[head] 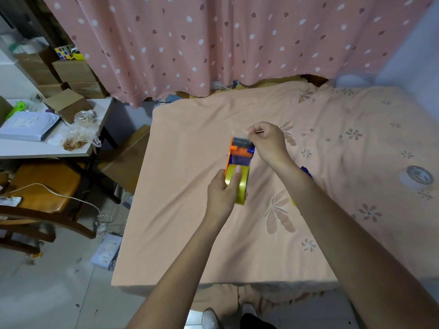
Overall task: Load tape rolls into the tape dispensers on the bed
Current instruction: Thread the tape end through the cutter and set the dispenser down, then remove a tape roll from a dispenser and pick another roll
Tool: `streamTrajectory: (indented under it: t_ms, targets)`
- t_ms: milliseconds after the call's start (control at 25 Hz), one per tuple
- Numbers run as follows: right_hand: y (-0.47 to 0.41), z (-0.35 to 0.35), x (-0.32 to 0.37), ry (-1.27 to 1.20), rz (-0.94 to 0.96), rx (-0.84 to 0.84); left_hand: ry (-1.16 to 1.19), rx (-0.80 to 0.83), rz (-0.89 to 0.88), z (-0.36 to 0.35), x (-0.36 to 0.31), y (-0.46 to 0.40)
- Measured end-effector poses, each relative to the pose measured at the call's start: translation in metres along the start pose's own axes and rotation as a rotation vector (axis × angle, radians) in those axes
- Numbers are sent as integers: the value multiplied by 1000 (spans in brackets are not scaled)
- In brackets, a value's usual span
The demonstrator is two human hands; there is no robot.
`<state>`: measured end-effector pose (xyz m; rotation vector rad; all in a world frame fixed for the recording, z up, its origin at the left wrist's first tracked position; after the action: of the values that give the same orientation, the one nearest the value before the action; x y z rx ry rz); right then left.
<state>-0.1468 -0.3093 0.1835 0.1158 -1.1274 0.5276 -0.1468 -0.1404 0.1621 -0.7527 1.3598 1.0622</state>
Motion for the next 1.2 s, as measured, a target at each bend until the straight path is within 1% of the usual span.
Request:
streamTrajectory:
  t_ms: [240,400,600,680,800,960,1080,1200]
  targets:
    - [-11,9,4,-36,-46,-65,9,14,41,2,-4,6]
    - [-16,15,8,-195,-138,-36,9,-46,43,3,5,9]
    - [-15,15,16,-235,-170,-15,-4,-59,5,4,2,6]
    - [-13,13,16,-246,-196,3,1,-35,13,7,3,4]
    - [-7,10,10,-269,-253,53,60,48,40,11,7,7]
    - [-5,8,6,-250,-220,79,75,61,48,15,10,13]
    - [-8,5,4,-260,-201,46,87,74,53,19,7,14]
    - [-16,6,3,-260,-201,-48,130,93,98,23,3,14]
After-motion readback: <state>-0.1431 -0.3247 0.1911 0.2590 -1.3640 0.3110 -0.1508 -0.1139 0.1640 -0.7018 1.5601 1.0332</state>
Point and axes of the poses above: each hand's wrist, its own y-axis away from the middle knuckle, its own z-axis out of the back of the hand, x = y × z, the point moved 1 cm from there along -y, towards the middle knuckle, and after that the axes turned 13 degrees about -x, right-handed, at the moved point
